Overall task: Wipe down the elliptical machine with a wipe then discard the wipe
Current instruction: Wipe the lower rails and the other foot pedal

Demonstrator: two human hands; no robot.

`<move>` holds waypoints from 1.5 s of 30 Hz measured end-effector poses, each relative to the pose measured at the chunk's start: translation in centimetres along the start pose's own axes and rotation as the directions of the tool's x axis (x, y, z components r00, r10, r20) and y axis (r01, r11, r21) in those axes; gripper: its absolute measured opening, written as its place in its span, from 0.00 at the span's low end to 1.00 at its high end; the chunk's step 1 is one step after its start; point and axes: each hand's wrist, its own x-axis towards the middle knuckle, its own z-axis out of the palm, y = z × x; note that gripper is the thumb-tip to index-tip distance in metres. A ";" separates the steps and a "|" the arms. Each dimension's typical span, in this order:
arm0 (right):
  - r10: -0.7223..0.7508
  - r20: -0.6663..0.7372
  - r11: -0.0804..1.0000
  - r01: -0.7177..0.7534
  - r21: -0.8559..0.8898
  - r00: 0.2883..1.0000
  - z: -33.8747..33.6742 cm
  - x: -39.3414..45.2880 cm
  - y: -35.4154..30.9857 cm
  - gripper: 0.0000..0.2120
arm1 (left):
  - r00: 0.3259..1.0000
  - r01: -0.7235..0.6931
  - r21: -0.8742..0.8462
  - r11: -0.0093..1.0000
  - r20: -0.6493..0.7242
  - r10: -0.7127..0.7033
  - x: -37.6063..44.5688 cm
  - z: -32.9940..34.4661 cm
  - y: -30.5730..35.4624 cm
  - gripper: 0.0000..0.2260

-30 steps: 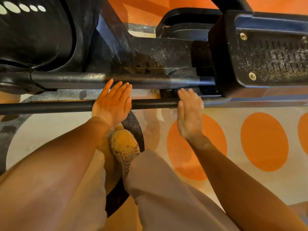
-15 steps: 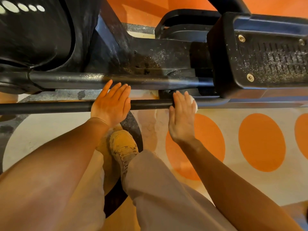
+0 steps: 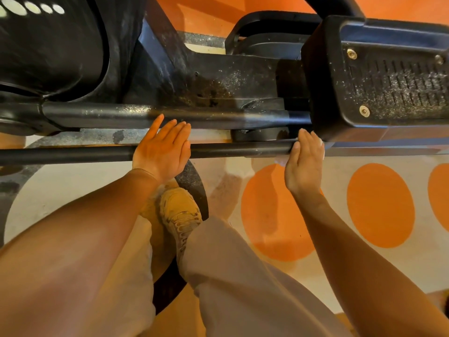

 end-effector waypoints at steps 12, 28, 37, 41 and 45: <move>-0.408 0.308 0.910 0.354 0.217 0.859 5.0 -6.4 -9.6 0.24 | 0.999 -0.031 0.036 0.999 -0.041 0.032 0.1 0.2 0.1 0.31; -0.341 0.245 0.927 0.282 0.247 0.908 4.6 -5.9 -7.7 0.26 | 0.995 -0.047 0.053 0.998 -0.091 0.051 0.2 0.3 0.1 0.29; -0.265 0.173 0.957 0.238 0.163 0.949 3.7 -4.8 -5.1 0.27 | 0.999 -0.018 0.042 0.999 -0.048 0.020 0.1 -0.1 0.1 0.32; -0.196 0.147 0.952 0.152 0.264 0.970 3.4 -4.8 -4.9 0.27 | 0.998 -0.020 0.037 0.999 -0.064 0.023 0.1 0.0 0.3 0.30; -0.259 0.227 0.932 0.181 0.314 0.939 4.2 -5.5 -7.3 0.31 | 0.996 -0.013 0.036 0.999 -0.083 0.016 0.1 0.0 0.4 0.29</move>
